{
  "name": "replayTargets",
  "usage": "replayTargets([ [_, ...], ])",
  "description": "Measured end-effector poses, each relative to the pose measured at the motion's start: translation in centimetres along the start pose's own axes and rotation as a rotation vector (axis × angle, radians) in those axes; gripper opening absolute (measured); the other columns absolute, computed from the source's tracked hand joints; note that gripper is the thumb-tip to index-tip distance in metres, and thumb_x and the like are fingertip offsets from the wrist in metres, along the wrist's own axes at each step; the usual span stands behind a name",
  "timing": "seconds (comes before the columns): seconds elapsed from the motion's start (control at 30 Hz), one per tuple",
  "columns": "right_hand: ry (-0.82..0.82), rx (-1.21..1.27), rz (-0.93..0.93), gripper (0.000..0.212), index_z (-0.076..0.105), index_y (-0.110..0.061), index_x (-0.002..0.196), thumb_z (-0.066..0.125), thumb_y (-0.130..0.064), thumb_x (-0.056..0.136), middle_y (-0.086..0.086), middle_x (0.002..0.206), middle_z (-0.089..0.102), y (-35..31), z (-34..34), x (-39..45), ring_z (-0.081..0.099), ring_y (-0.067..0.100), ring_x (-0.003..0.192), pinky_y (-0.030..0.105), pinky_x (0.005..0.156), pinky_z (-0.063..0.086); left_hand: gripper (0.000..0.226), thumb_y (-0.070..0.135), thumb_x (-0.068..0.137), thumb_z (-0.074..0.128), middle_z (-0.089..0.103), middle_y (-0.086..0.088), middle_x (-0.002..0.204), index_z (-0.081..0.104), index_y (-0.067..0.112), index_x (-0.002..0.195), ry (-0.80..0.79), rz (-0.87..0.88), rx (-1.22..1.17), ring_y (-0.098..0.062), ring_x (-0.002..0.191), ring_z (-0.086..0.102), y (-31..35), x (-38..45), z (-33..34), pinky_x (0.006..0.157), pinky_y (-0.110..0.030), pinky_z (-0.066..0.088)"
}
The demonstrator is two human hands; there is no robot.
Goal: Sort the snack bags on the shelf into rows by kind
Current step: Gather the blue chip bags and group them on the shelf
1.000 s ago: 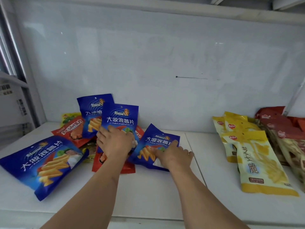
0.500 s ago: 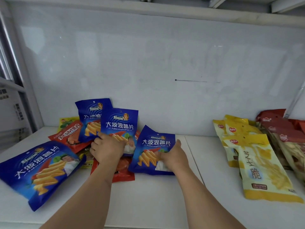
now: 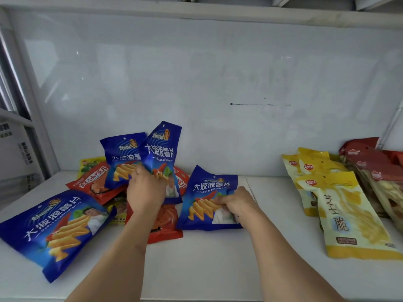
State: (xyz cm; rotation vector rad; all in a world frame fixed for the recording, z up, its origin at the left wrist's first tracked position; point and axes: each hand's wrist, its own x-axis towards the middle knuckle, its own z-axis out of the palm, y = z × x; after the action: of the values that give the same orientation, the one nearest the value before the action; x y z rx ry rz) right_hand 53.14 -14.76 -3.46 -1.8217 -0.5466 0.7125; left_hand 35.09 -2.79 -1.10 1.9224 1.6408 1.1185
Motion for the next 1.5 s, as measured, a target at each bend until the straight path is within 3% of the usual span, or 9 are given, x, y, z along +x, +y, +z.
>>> replayTargets([
  [0.17, -0.040, 0.050, -0.056, 0.023, 0.063, -0.010, 0.100, 0.079, -0.014, 0.084, 0.004, 0.088, 0.074, -0.1, -2.5, -0.7, 0.073, 0.018, 0.073, 0.029, 0.060, 0.058, 0.033, 0.034, 0.087, 0.065, 0.059, -0.007, 0.111, 0.054, 0.018, 0.114, -0.110, -0.044, -0.232, -0.026, 0.086, 0.062, 0.3, 0.3, -0.1, 0.070, -0.038, 0.051],
  [0.27, 0.008, 0.072, -0.076, 0.023, 0.065, -0.006, 0.105, 0.076, -0.015, 0.086, 0.007, 0.087, 0.076, 0.3, -4.2, -0.4, 0.072, 0.019, 0.074, 0.037, 0.072, 0.059, 0.025, 0.030, 0.091, 0.067, 0.063, -0.004, 0.101, 0.051, 0.021, 0.108, -0.170, -0.103, -0.393, -0.017, 0.076, 0.063, 0.8, 0.0, 0.2, 0.057, -0.031, 0.049],
  [0.47, 0.065, 0.111, -0.088, 0.024, 0.064, -0.009, 0.103, 0.077, -0.017, 0.085, 0.013, 0.093, 0.076, 0.6, -7.9, 0.6, 0.073, 0.028, 0.086, 0.047, 0.081, 0.059, 0.041, 0.020, 0.088, 0.072, 0.063, 0.001, 0.099, 0.049, 0.017, 0.122, -0.275, -0.213, -0.603, -0.012, 0.079, 0.062, 2.2, -0.9, 0.4, 0.053, -0.027, 0.045],
  [0.63, 0.164, 0.099, -0.128, 0.018, 0.062, -0.014, 0.095, 0.076, -0.018, 0.085, -0.001, 0.087, 0.074, 0.0, -10.4, 2.3, 0.073, 0.021, 0.084, 0.038, 0.074, 0.061, 0.039, 0.034, 0.086, 0.076, 0.064, 0.000, 0.095, 0.051, 0.019, 0.110, -0.323, -0.254, -0.734, -0.014, 0.078, 0.058, 3.0, -1.8, 1.0, 0.059, -0.029, 0.044],
  [0.77, 0.143, 0.023, -0.114, 0.024, 0.065, -0.010, 0.090, 0.078, -0.028, 0.081, 0.001, 0.088, 0.075, 0.4, -11.7, 4.7, 0.073, 0.022, 0.086, 0.045, 0.078, 0.061, 0.058, 0.046, 0.079, 0.080, 0.070, -0.003, 0.108, 0.055, 0.020, 0.124, -0.412, -0.292, -0.700, -0.025, 0.095, 0.069, 3.9, -3.1, 2.6, 0.079, -0.044, 0.059],
  [0.93, 0.083, -0.051, -0.065, 0.013, 0.065, -0.013, 0.081, 0.076, -0.016, 0.074, 0.004, 0.085, 0.074, 1.4, -12.2, 7.3, 0.071, 0.024, 0.087, 0.042, 0.079, 0.060, 0.049, 0.041, 0.085, 0.076, 0.060, 0.005, 0.094, 0.050, 0.021, 0.121, -0.505, -0.264, -0.601, -0.012, 0.081, 0.057, 5.7, -5.9, 4.9, 0.058, -0.027, 0.044],
  [1.17, 0.066, -0.026, -0.100, 0.006, 0.065, -0.019, 0.081, 0.070, -0.019, 0.079, 0.000, 0.075, 0.072, 1.7, -12.3, 9.4, 0.069, 0.021, 0.078, 0.043, 0.083, 0.058, 0.035, 0.038, 0.084, 0.078, 0.069, 0.002, 0.095, 0.057, 0.022, 0.107, -0.521, -0.249, -0.489, -0.015, 0.086, 0.066, 7.3, -8.4, 7.1, 0.071, -0.033, 0.054],
  [1.37, 0.024, 0.116, -0.049, 0.055, 0.065, -0.015, 0.097, 0.042, -0.065, 0.096, 0.001, 0.090, 0.074, 1.3, -12.8, 9.8, 0.070, 0.017, 0.085, 0.036, 0.081, 0.055, 0.038, 0.033, 0.086, 0.077, 0.070, -0.001, 0.102, 0.053, 0.019, 0.112, -0.546, -0.236, -0.474, -0.020, 0.090, 0.071, 9.4, -10.4, 9.8, 0.080, -0.041, 0.061],
  [1.5, -0.034, 0.143, -0.064, 0.061, 0.064, -0.017, 0.095, 0.040, -0.073, 0.091, -0.002, 0.089, 0.074, 0.8, -13.0, 9.5, 0.070, 0.013, 0.081, 0.030, 0.070, 0.051, 0.046, 0.035, 0.083, 0.080, 0.068, -0.001, 0.110, 0.052, 0.020, 0.116, -0.494, -0.199, -0.446, -0.018, 0.091, 0.070, 10.4, -10.7, 12.0, 0.068, -0.034, 0.060],
])
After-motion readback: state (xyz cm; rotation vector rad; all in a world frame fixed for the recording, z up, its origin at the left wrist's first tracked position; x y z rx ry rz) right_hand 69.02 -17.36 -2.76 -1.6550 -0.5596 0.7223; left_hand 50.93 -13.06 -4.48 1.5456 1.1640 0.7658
